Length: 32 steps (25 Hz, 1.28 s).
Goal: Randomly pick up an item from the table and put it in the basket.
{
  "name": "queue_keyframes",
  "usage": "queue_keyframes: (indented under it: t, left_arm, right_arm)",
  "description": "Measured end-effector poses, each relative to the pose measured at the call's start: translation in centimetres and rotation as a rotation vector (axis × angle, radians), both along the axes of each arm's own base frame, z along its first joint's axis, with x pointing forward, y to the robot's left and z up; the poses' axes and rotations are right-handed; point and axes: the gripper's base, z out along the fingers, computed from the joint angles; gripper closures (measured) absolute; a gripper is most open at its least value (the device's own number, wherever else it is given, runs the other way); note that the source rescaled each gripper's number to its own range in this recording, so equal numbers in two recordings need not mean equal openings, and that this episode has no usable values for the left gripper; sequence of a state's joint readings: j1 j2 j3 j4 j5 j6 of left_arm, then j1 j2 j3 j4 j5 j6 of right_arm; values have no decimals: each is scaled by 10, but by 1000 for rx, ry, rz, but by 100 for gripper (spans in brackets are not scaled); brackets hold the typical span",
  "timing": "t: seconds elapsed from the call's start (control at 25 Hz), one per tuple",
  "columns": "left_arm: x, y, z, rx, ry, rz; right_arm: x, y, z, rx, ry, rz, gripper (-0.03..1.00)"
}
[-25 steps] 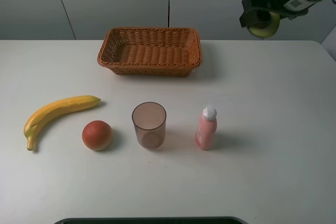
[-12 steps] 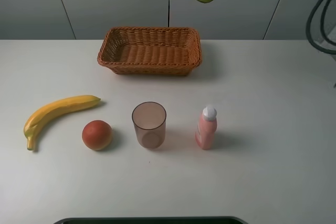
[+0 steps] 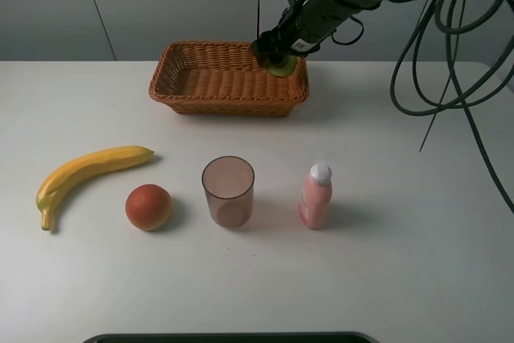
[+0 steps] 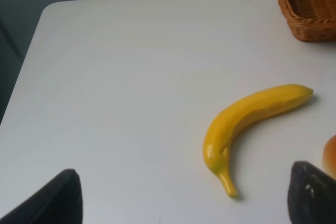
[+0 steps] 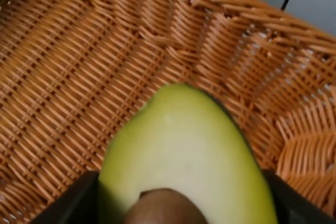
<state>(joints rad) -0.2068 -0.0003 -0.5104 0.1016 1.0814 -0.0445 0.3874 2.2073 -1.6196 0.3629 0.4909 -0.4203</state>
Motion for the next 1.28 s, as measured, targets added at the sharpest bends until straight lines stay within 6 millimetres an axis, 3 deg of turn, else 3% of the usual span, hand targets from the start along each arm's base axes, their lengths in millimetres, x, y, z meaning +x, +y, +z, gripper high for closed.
queue_keyframes:
  t: [0.44, 0.48, 0.52, 0.56, 0.6, 0.68, 0.88, 0.96, 1.12, 1.28]
  left_arm:
    - [0, 0, 0, -2, 0, 1]
    - [0, 0, 0, -2, 0, 1]
    - [0, 0, 0, -2, 0, 1]
    - [0, 0, 0, -2, 0, 1]
    - [0, 0, 0, -2, 0, 1]
    - [0, 0, 0, -2, 0, 1]
    - [0, 0, 0, -2, 0, 1]
    - [0, 0, 0, -2, 0, 1]
    - [0, 0, 0, -2, 0, 1]
    - [0, 0, 0, -2, 0, 1]
  right_arm:
    - [-4, 1, -1, -17, 31, 55, 95]
    - [-4, 1, -2, -20, 33, 61, 72]
    - [-5, 1, -2, -20, 35, 64, 37]
    - [-5, 1, -2, -20, 37, 68, 14]
    - [-5, 1, -2, -17, 40, 67, 4]
    - [-5, 2, -2, -10, 42, 65, -2]
    - [-6, 2, 6, -9, 34, 71, -2]
    - [-9, 0, 21, -21, 7, 87, -2]
    - [-22, -10, 79, -39, -77, 122, -2]
    - [-46, -43, 146, -83, -119, 120, -2]
